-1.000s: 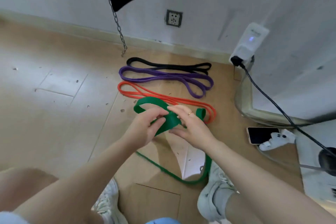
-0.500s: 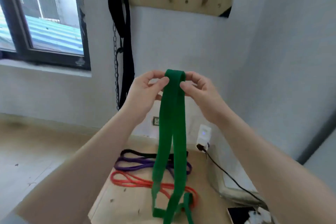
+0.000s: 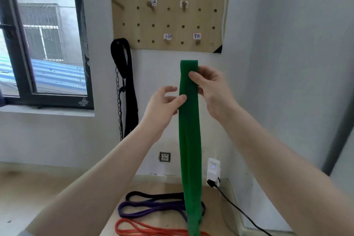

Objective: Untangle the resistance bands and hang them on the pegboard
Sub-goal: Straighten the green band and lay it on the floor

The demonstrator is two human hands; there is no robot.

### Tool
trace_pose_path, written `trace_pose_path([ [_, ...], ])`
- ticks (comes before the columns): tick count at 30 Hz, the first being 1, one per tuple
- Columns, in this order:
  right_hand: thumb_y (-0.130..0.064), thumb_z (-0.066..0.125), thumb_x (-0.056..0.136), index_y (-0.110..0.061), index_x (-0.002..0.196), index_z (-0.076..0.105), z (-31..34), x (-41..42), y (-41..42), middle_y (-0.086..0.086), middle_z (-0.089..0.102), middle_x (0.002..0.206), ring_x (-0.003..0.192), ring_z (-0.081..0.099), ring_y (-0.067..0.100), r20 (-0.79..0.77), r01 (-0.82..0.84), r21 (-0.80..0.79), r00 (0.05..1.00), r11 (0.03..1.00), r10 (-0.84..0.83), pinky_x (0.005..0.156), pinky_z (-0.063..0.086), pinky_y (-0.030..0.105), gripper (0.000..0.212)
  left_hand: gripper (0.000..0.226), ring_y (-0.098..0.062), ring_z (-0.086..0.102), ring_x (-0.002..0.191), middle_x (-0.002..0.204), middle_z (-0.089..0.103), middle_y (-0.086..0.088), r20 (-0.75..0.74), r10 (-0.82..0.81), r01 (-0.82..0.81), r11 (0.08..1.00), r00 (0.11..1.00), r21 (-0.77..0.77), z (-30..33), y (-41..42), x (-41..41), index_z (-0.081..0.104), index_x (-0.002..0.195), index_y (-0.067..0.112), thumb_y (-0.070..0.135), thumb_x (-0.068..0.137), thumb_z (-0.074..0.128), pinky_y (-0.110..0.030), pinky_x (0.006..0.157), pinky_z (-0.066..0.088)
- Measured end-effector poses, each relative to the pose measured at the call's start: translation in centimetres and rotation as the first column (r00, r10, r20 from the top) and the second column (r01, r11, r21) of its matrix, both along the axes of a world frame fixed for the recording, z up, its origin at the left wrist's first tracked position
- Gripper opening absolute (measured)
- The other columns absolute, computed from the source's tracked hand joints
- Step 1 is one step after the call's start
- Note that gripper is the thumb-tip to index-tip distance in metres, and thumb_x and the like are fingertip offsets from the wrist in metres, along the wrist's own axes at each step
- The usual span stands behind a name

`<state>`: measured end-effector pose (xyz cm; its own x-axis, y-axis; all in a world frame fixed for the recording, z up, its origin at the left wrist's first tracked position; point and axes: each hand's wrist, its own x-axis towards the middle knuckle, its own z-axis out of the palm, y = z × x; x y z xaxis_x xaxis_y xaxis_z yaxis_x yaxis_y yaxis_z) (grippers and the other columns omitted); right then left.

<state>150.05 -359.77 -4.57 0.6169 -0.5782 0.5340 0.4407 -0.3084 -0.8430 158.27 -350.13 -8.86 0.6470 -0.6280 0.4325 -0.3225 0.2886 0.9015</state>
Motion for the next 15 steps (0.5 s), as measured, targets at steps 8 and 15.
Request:
trace_pose_path([
  [8, -0.014, 0.063, 0.087, -0.013, 0.091, 0.063, -1.2, 1.6, -0.1, 0.002, 0.065, 0.083, 0.075, 0.060, 0.016, 0.074, 0.040, 0.219, 0.996, 0.975, -0.058, 0.069, 0.053, 0.033, 0.004, 0.024, -0.012, 0.070, 0.088, 0.098, 0.072, -0.001, -0.035, -0.027, 0.023, 0.994, 0.999, -0.106, -3.8, -0.8, -1.9, 0.062, 0.110, 0.018, 0.004, 0.091, 0.054, -0.024, 0.080, 0.056],
  [15, -0.026, 0.068, 0.084, -0.017, 0.101, 0.063, -4.6, 3.6, -0.4, 0.002, 0.068, 0.099, 0.094, 0.064, 0.021, 0.005, 0.167, 0.081, 0.986, 0.983, -0.168, 0.086, 0.055, 0.040, 0.020, 0.022, -0.012, 0.069, 0.086, 0.092, 0.073, 0.003, -0.082, 0.098, -0.105, 0.991, 0.992, -0.086, -6.3, -1.0, -1.2, 0.067, 0.100, 0.021, 0.004, 0.090, 0.056, -0.021, 0.075, 0.055],
])
